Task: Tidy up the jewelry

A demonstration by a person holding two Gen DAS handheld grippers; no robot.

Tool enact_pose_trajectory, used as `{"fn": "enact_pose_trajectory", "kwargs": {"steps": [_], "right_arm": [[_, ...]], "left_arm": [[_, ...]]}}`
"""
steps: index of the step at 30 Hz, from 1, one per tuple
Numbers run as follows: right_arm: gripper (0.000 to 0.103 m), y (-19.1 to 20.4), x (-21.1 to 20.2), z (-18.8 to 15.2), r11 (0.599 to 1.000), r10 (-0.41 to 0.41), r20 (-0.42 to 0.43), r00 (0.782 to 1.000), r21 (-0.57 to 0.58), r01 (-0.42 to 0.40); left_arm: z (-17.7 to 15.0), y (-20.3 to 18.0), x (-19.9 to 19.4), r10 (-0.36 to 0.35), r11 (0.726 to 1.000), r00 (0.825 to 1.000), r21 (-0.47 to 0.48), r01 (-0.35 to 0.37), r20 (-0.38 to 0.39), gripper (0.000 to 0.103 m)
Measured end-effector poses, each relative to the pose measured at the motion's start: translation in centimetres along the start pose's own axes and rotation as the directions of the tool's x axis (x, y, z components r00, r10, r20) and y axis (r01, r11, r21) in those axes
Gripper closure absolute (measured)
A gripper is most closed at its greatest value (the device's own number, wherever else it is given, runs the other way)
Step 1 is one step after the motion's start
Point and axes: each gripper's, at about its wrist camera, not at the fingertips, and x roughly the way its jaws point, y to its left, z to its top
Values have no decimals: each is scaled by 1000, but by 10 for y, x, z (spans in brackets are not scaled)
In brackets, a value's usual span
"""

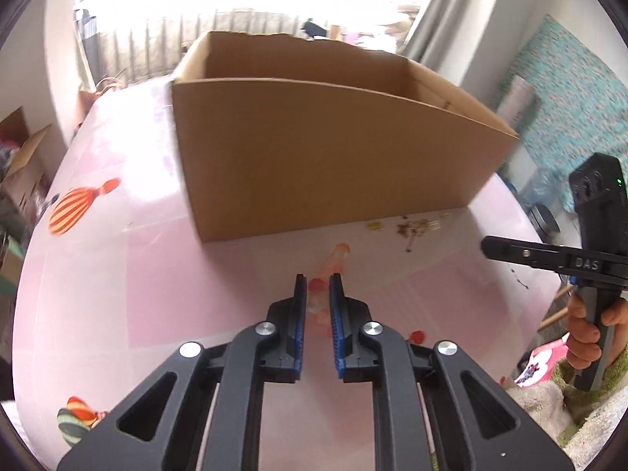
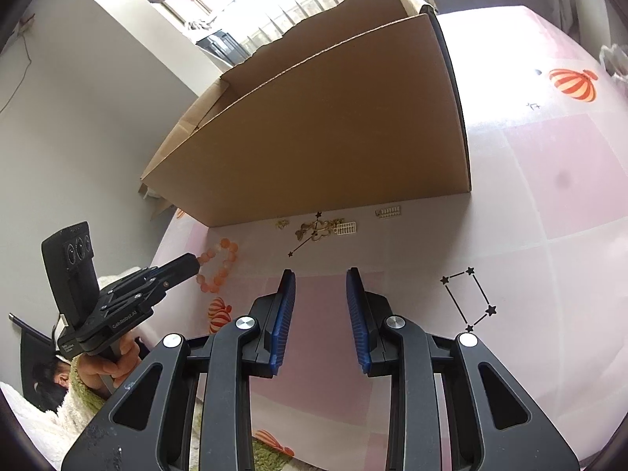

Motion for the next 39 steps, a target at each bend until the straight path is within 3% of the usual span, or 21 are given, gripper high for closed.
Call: {"fn": "enact_pose_trajectory", "kwargs": {"steps": [4,8,16,21,33,39], "right_arm": [[75,2,-2,5,1000,0,16,1000,-5,0],[75,5,2,11,1000,-6,29,1000,-13,7],[75,5,6,10,997,-71,29,997,-24,72],[75,3,7,7,993,-108,35,994,-45,109],[75,-14,10,8,997,-78,33,996,-13,78],[75,-19,10,6,998,-70,35,997,7,70]], "left_arm": [[0,6,-15,31,999,997,-19,-30,77,73],[6,-8,-13,3,1000,992,20,-6,127,72],[14,-55,32,11,980,997,199,-25,71,72],[21,-63,54,27,979,999,202,-36,47,72],[32,-70,71,62,982,998,180,-62,8,79],[35,-76,74,101,976,995,195,-100,7,89]]}}
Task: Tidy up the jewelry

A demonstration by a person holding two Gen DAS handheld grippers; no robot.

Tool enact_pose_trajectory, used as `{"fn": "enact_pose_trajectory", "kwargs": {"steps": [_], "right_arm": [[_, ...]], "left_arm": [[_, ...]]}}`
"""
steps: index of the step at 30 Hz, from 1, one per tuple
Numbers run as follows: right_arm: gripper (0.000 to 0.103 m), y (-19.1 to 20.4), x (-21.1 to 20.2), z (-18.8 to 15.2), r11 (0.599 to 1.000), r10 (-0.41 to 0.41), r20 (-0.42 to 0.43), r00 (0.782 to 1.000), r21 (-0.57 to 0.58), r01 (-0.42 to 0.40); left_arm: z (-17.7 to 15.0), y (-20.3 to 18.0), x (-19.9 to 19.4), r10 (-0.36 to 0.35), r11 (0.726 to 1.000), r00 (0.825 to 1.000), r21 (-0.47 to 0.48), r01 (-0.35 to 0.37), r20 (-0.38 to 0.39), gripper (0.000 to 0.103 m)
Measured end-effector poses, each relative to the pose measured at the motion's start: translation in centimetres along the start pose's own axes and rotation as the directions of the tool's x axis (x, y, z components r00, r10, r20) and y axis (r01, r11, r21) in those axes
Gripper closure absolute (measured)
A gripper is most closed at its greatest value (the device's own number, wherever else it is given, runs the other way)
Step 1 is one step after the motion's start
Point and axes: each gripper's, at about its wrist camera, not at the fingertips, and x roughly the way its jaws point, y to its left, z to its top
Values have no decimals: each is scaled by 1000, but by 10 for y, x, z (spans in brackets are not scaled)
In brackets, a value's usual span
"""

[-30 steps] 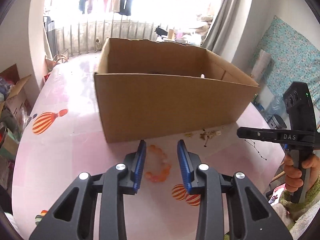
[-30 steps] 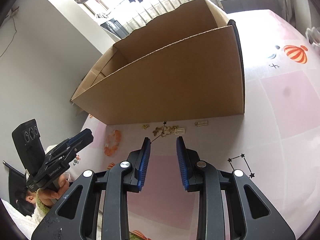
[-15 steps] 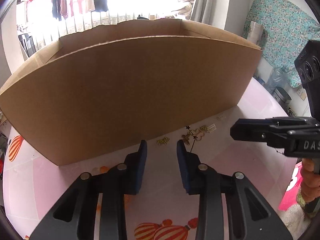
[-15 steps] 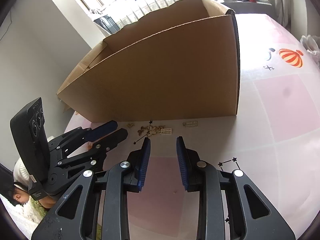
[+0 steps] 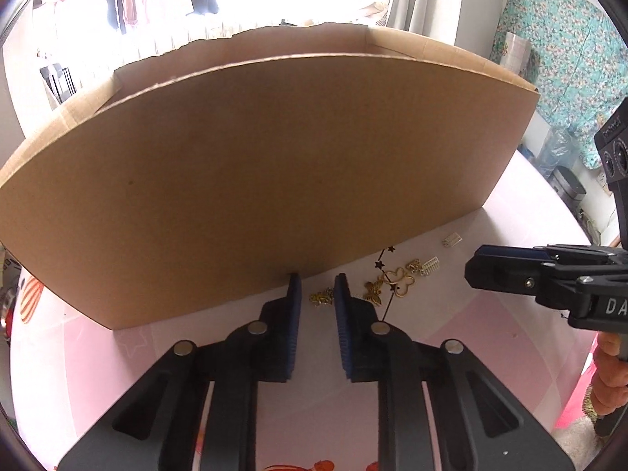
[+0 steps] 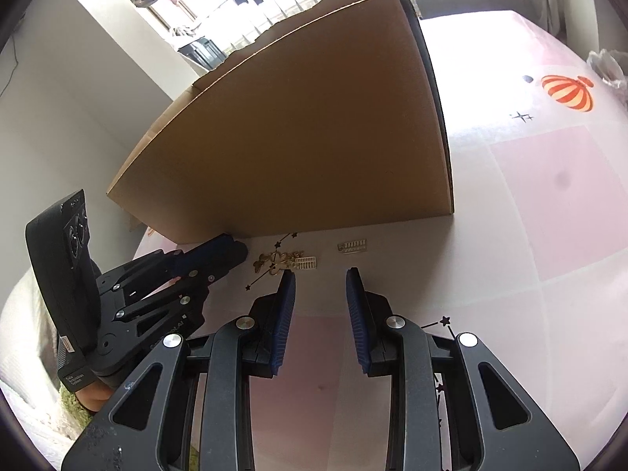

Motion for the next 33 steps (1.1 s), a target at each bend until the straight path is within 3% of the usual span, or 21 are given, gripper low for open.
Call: {"fn": "enact_pose_trajectory", "kwargs": {"steps": [5,10,18,23,29,33], "right_arm": [[75,1,-5,-1,1000,-6,12,1000,4,6],[75,11,-13,-4,1000,-8,31,999,-26,8],[75,52,-7,-8,983,28,11,1000,-180,-25],[75,76,10,-10,955,-37,-10,999,-294,33],[75,80,29,-7,939,-140,-42,989,-324,119],[76,86,33,-4,927,-161,-33,986,-349,140]], "left_arm": [[0,-5,-2,3,999,1000,33,-3,3,100],[-6,3,-6,-24,1000,1000,5,24,8,100],[-31,18,-22,-42,998,999,-54,43,11,100],[-36,23,-21,-55,996,998,-65,57,24,100],[-41,30,-22,-78,994,996,-79,81,38,100],[-41,30,-22,-93,991,995,-89,96,46,100]]}}
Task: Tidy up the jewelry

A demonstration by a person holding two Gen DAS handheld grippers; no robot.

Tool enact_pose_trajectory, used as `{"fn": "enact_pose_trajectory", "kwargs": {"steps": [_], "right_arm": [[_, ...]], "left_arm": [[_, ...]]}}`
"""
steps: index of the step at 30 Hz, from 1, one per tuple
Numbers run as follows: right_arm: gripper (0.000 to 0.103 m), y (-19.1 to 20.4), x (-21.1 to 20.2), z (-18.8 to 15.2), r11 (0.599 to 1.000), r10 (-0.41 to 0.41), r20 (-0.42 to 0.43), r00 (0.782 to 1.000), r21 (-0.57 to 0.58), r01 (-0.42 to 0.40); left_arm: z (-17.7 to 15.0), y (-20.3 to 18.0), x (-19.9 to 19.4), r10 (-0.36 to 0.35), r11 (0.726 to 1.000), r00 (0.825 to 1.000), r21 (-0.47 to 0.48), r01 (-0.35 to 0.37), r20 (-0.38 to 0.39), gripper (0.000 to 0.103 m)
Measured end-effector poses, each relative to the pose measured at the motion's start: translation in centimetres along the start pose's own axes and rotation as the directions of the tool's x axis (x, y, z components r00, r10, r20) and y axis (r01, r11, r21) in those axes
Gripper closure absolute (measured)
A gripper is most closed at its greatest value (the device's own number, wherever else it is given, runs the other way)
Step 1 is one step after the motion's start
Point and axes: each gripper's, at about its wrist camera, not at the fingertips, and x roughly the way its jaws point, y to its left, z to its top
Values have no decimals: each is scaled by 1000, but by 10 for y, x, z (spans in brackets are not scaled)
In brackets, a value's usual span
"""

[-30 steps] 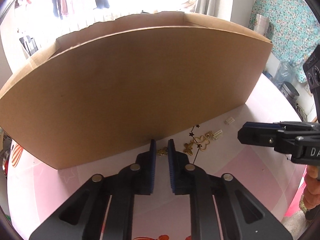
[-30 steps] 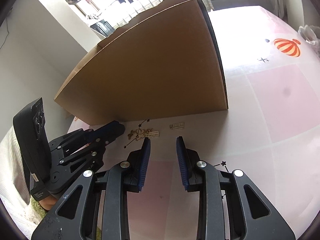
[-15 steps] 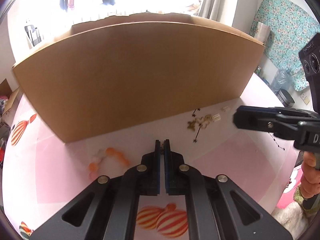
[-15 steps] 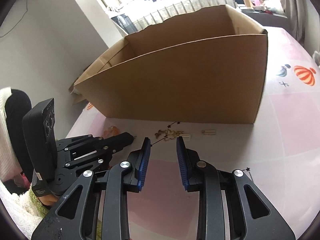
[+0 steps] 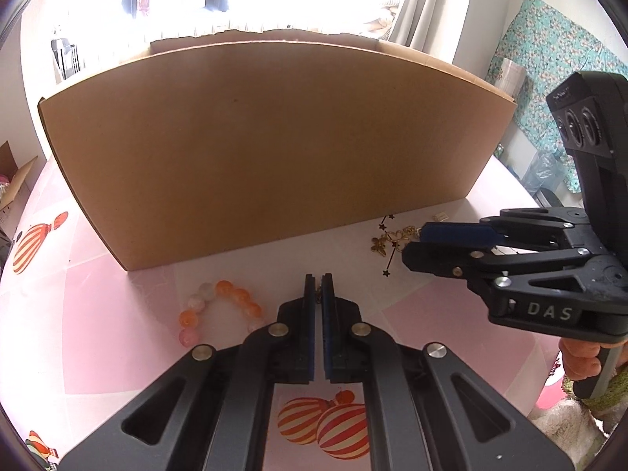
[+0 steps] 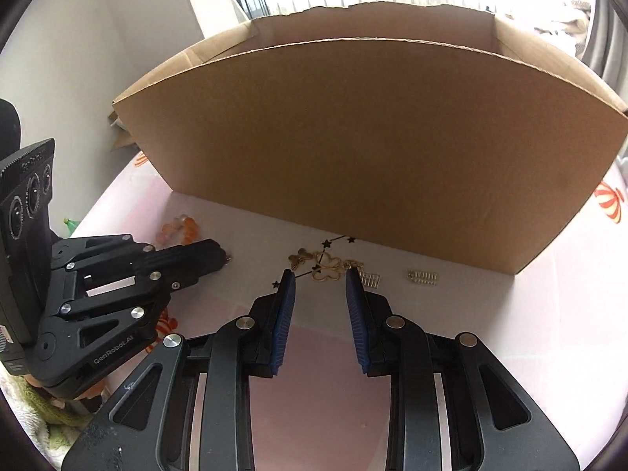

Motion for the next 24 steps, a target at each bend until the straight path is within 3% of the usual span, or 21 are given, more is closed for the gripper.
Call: {"fn": "enact_pose_trajectory", "kwargs": {"steps": [9,12,24], "right_arm": [[81,29,9,7,983,-98,5,995,-152,98],[91,36,12,11,982,-95,-1,996,-161,93],[92,33,-2,5,992,-52,-7,999,-114,50]], "left_arm": [[-3,3,-2,-14,1000,1000,-10,14,3,100],[-3,5,-3,-15,1000,1000,-11,15,3,100],[-2,10,-6,-18,1000,1000,-14,18,3,100]]}}
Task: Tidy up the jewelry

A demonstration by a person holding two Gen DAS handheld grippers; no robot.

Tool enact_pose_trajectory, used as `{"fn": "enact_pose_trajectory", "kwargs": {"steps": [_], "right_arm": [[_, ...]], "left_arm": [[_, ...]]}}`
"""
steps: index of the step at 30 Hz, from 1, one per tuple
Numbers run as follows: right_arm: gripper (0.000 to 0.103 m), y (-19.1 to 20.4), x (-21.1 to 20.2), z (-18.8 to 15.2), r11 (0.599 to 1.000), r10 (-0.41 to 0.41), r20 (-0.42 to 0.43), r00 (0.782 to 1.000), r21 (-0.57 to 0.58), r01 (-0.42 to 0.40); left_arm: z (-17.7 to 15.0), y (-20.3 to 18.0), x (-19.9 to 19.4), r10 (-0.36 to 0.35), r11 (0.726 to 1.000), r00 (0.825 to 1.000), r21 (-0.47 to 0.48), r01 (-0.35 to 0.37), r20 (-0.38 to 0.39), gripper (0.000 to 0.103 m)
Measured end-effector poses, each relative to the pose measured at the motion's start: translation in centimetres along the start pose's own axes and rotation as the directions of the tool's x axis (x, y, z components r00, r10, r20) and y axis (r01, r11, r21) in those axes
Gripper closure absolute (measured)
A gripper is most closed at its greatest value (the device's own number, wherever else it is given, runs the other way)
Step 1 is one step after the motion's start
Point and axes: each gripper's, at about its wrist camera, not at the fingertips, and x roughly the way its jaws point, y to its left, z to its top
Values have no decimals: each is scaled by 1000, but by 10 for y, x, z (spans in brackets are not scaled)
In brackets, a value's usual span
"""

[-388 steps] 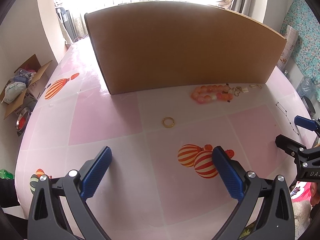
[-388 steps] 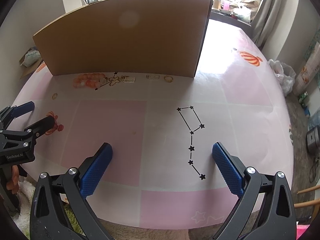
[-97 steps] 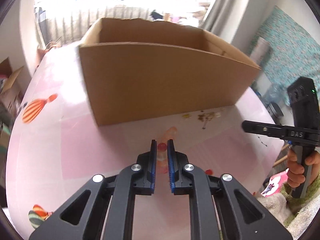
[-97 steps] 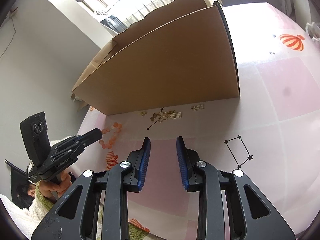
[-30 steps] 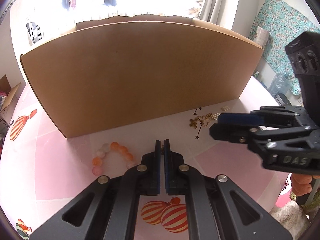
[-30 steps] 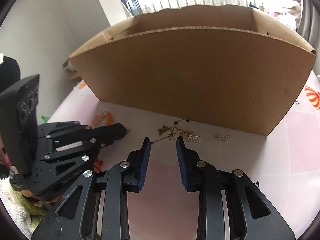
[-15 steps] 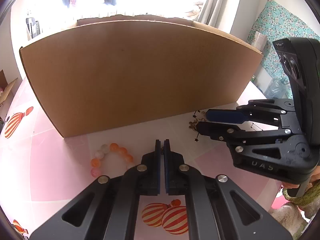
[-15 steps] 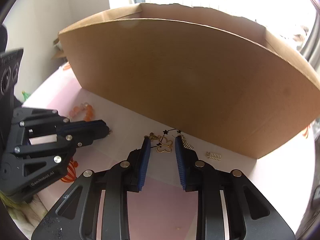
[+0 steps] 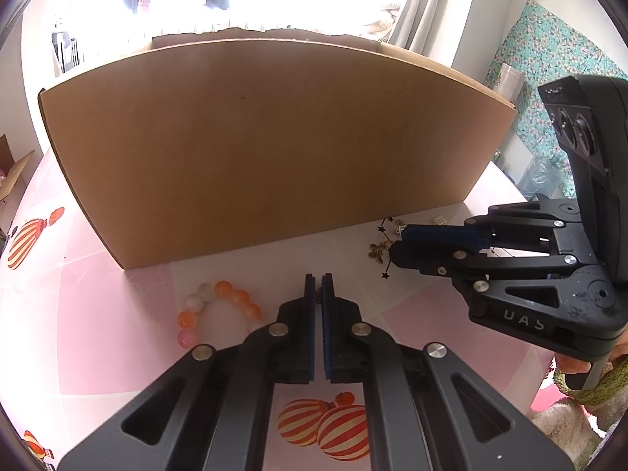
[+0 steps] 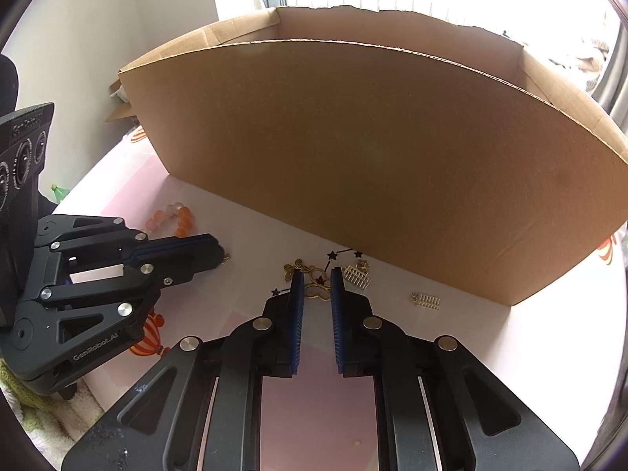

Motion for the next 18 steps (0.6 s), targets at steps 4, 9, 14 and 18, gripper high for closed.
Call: {"fn": "enact_pose_trajectory", "kwargs": {"steps": [4,9,14,18], "right_arm": [[103,-11,-7,8,1000,18,-2,1000,21,-18],[101,-12,-15,8,999,19,8,1000,37,-19],[84,-16,-17,5,999,18,21,1000,34,-18],[81,-8,1,-6,1000,-7,11,1000,2,7]], "left_arm": [[0,3,-1,-11,1000,1000,-11,11,2,100],[0,9,-3,-26,999,1000,-30,26,9,100],[0,9,-3,-17,1000,1000,-23,17,4,100],[1,8,-4,-12,1000,1000,-16,12,2,100]]}}
